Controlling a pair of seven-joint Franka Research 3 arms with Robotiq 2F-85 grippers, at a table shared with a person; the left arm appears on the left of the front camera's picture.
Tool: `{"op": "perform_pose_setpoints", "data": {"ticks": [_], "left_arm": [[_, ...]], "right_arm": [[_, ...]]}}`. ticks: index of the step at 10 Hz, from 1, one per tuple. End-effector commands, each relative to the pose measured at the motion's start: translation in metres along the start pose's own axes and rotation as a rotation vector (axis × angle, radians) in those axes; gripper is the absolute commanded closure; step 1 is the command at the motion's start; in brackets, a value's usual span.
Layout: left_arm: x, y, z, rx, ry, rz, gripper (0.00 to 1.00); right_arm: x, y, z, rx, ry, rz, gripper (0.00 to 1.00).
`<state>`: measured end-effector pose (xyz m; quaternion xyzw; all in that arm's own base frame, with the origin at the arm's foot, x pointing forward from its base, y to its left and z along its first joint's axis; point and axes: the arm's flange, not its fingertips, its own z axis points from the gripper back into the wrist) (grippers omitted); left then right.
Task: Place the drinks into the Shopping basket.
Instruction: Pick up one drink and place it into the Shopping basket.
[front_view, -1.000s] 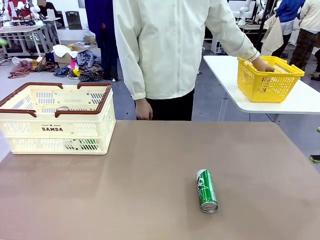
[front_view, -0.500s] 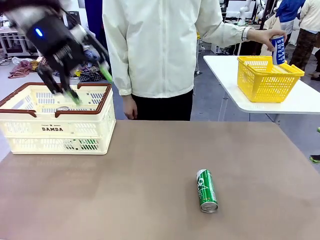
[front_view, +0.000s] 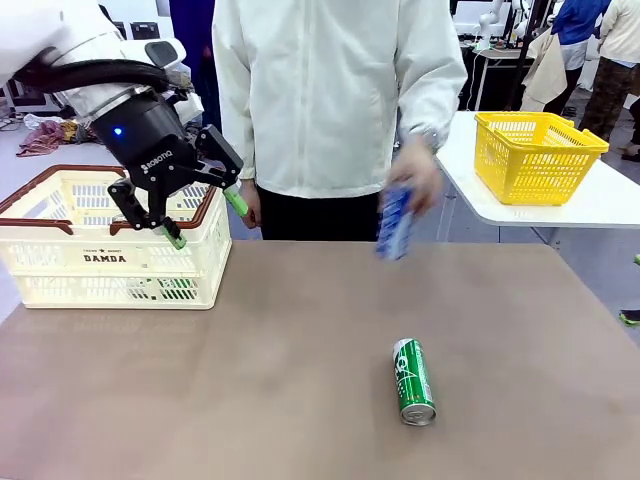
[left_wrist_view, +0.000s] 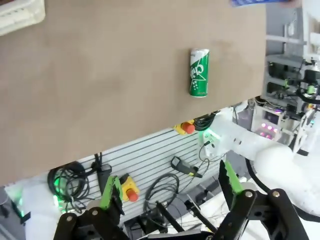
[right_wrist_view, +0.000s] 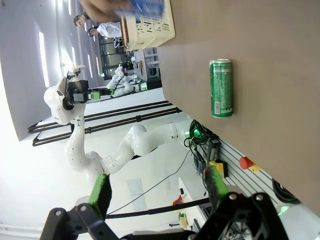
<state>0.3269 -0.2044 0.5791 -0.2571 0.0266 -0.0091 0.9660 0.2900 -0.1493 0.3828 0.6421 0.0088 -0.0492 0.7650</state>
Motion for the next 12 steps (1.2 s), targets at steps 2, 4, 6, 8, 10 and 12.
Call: {"op": "perform_pose_setpoints", "data": {"ticks": [2,4,6,8,10,12], "left_arm": [[0.002,-0.021,-0.053,0.265,0.109,-0.199,0.00],[-0.013,0.069,0.087,0.128,0.055,-0.259,0.00],[-0.059,0.221,0.207,0.040,-0.005,-0.266,0.00],[-0.118,0.325,0.222,-0.202,-0.154,-0.094,0.00],[-0.136,0.367,0.199,-0.312,-0.219,-0.040,0.00],[-0.134,0.381,0.188,-0.371,-0.228,-0.005,0.00]], "right_arm": [[-0.002,0.004,0.003,-0.002,0.007,-0.016,0.00],[-0.002,0.004,0.003,-0.002,0.007,-0.016,0.00],[-0.002,0.004,0.003,-0.002,0.007,-0.016,0.00],[-0.002,0.004,0.003,-0.002,0.007,-0.016,0.00],[-0.002,0.004,0.003,-0.002,0.007,-0.016,0.00],[-0.002,0.004,0.003,-0.002,0.007,-0.016,0.00]]}}
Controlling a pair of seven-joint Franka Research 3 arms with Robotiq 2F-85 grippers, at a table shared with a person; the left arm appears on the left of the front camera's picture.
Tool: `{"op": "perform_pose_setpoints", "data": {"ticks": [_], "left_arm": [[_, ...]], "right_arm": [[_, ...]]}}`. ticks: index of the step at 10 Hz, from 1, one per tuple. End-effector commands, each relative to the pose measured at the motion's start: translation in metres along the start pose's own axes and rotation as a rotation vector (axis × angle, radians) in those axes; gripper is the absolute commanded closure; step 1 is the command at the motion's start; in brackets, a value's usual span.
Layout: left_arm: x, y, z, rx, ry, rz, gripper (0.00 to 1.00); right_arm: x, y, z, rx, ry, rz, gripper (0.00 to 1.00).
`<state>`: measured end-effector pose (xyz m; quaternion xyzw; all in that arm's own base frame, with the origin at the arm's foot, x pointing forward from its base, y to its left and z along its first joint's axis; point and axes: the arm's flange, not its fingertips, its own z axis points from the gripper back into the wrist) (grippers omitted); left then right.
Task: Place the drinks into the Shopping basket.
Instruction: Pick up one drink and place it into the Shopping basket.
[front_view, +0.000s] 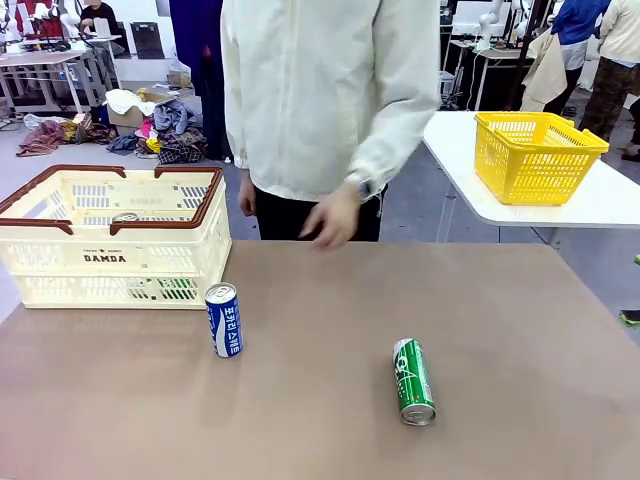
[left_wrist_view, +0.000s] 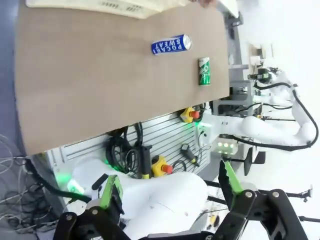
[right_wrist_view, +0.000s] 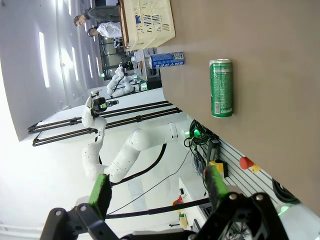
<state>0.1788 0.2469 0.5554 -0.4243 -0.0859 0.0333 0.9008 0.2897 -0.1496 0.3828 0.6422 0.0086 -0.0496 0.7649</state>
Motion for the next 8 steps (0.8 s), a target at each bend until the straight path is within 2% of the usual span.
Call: {"op": "perform_pose_setpoints", "data": {"ticks": [1,3,4,5,6,7,8], "left_arm": [[0.024,-0.018,-0.019,-0.012,0.009,-0.032,0.00],[0.031,-0.036,-0.020,-0.003,0.005,-0.069,0.00],[0.041,-0.066,-0.026,0.033,0.030,-0.047,0.00],[0.053,-0.117,-0.042,0.081,0.067,-0.059,0.00],[0.061,-0.189,-0.086,0.114,0.159,-0.107,0.00],[0.062,-0.242,-0.140,0.214,0.200,-0.078,0.00],[0.061,-0.279,-0.192,0.266,0.210,0.000,0.00]], "right_arm": [[-0.001,0.004,0.002,-0.002,0.008,-0.015,0.00],[-0.001,0.004,0.002,-0.002,0.008,-0.015,0.00],[-0.001,0.004,0.002,-0.002,0.008,-0.015,0.00],[-0.001,0.004,0.002,-0.002,0.008,-0.015,0.00],[-0.001,0.004,0.002,-0.002,0.008,-0.015,0.00],[-0.001,0.004,0.002,-0.002,0.008,-0.015,0.00],[-0.001,0.004,0.002,-0.002,0.008,-0.015,0.00]]}}
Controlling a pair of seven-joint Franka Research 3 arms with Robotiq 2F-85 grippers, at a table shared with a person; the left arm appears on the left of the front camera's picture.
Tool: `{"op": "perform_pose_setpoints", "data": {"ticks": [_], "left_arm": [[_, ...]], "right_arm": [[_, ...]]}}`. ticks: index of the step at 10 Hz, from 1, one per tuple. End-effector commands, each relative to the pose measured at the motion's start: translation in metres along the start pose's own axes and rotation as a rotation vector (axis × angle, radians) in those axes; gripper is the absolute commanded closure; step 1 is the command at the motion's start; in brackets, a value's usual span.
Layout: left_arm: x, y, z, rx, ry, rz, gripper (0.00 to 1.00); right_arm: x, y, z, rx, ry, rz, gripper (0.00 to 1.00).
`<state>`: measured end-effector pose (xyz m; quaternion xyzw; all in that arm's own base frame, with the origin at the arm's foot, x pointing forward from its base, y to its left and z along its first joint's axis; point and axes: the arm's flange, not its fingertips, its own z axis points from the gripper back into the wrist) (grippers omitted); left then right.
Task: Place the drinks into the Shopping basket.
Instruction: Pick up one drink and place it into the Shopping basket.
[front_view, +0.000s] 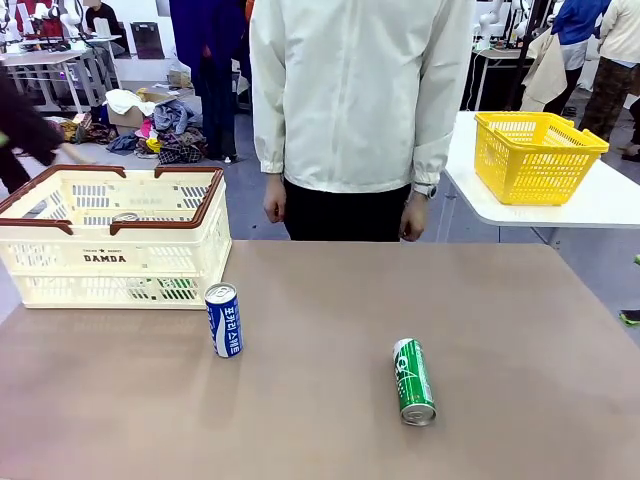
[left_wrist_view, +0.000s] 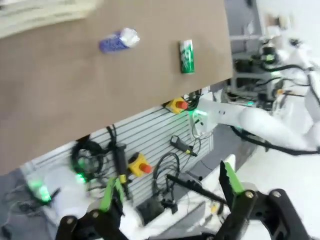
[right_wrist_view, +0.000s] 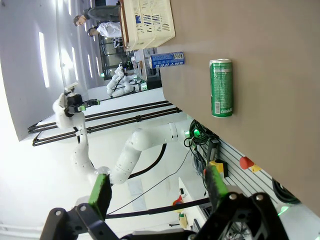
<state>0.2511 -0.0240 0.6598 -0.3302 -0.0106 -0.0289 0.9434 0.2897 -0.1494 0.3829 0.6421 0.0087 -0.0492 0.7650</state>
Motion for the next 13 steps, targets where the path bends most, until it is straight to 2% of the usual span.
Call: {"op": "perform_pose_setpoints", "data": {"ticks": [1,2,3,4,5,6,8,9,11,12,13], "left_arm": [[0.028,-0.065,-0.072,0.097,0.046,0.039,0.00],[0.040,-0.097,-0.122,0.238,0.032,0.055,0.00],[0.045,-0.124,-0.170,0.305,0.060,0.011,0.00],[0.048,-0.147,-0.222,0.384,0.040,-0.043,0.00],[0.043,-0.161,-0.270,0.384,0.042,-0.118,0.00],[0.042,-0.173,-0.313,0.369,-0.031,-0.124,0.00],[0.044,-0.195,-0.381,0.300,-0.108,-0.010,0.00],[0.042,-0.200,-0.411,0.319,-0.160,0.026,0.00],[0.035,-0.214,-0.474,0.341,-0.146,0.019,0.00],[0.032,-0.222,-0.498,0.334,-0.184,-0.017,0.00],[0.031,-0.226,-0.519,0.361,-0.150,-0.084,0.00]], "right_arm": [[-0.001,0.004,0.002,-0.002,0.007,-0.016,0.00],[-0.001,0.004,0.002,-0.002,0.007,-0.016,0.00],[-0.001,0.004,0.002,-0.002,0.007,-0.016,0.00],[-0.001,0.004,0.002,-0.002,0.007,-0.016,0.00],[-0.001,0.004,0.002,-0.002,0.007,-0.016,0.00],[-0.001,0.004,0.002,-0.002,0.007,-0.016,0.00],[-0.001,0.004,0.002,-0.002,0.007,-0.016,0.00],[-0.001,0.004,0.002,-0.002,0.007,-0.016,0.00],[-0.001,0.004,0.002,-0.002,0.007,-0.016,0.00],[-0.001,0.004,0.002,-0.002,0.007,-0.016,0.00],[-0.001,0.004,0.002,-0.002,0.007,-0.016,0.00]]}}
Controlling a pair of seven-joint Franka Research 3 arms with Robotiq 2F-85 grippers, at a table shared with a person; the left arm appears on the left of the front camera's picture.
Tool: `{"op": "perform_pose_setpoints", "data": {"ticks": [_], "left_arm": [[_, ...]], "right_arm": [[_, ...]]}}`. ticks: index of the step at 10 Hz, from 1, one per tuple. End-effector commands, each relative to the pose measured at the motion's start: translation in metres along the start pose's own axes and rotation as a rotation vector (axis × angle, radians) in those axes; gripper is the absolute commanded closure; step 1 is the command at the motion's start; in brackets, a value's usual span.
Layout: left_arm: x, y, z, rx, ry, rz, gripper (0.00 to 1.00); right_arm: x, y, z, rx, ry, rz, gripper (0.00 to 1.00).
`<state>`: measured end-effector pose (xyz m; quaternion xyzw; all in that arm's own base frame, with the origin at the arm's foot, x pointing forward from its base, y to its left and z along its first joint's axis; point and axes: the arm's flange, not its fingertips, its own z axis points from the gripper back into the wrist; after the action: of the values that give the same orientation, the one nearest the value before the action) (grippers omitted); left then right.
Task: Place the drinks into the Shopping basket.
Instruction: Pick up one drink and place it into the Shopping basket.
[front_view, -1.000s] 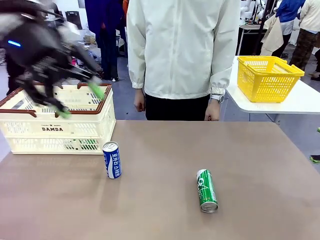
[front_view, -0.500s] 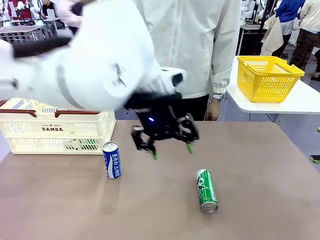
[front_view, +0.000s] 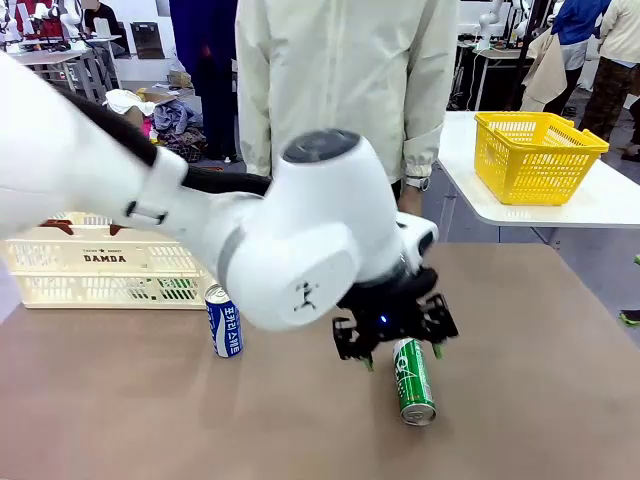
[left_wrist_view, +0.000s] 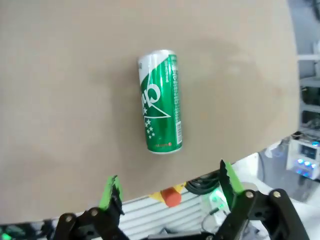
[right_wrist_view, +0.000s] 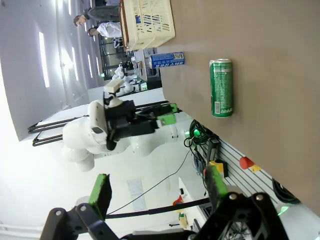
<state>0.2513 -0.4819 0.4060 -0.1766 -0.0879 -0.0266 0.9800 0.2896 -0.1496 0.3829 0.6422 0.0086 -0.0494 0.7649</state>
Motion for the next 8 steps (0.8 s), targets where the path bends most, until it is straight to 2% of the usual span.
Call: {"op": "perform_pose_setpoints", "data": {"ticks": [1,5,8], "left_arm": [[0.013,-0.043,-0.046,0.063,-0.026,-0.095,0.00],[0.022,-0.051,-0.079,0.101,0.112,-0.171,0.00],[0.029,-0.055,-0.105,0.148,0.151,-0.202,0.00]], "right_arm": [[-0.001,0.004,0.002,-0.002,0.007,-0.016,0.00],[-0.001,0.004,0.002,-0.002,0.007,-0.016,0.00],[-0.001,0.004,0.002,-0.002,0.007,-0.016,0.00]]}}
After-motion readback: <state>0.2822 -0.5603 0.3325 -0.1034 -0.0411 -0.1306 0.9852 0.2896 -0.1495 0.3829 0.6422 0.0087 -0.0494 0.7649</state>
